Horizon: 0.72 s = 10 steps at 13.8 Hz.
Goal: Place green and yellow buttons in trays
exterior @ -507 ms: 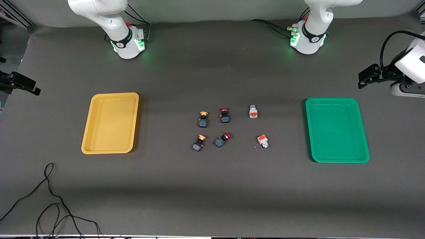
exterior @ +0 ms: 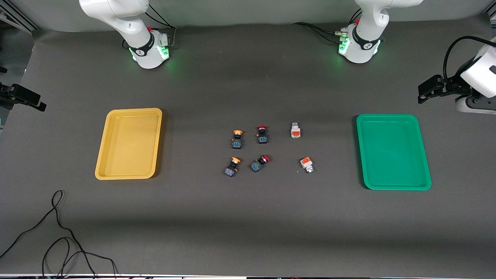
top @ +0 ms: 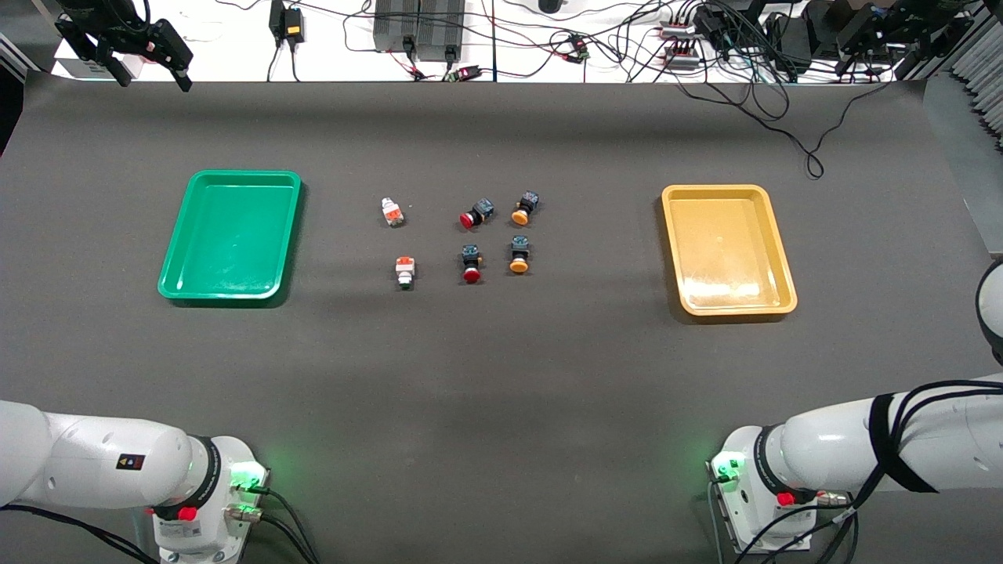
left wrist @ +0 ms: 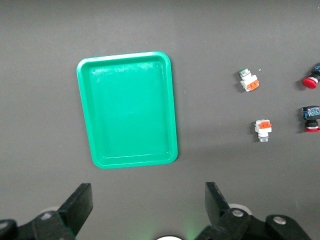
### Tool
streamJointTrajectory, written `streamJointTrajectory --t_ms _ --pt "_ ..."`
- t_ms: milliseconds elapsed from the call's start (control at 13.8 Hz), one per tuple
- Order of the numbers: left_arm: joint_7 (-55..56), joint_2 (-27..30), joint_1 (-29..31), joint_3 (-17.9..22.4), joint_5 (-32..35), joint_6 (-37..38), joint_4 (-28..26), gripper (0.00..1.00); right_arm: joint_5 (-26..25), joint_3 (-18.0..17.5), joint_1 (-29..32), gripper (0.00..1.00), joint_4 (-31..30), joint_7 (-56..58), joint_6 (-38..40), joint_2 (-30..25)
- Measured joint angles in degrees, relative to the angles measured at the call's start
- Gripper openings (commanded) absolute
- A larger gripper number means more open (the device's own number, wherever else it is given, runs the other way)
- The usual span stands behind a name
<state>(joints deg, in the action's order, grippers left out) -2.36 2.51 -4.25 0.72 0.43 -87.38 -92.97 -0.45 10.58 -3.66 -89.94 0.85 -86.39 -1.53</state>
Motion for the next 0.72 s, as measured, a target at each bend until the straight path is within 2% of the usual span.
streamJointTrajectory --t_ms 724 --pt "0.00 0.00 0.00 0.00 0.00 0.00 -0.02 1.00 0.00 -0.10 -0.07 1.00 -0.01 0.00 0.33 1.05"
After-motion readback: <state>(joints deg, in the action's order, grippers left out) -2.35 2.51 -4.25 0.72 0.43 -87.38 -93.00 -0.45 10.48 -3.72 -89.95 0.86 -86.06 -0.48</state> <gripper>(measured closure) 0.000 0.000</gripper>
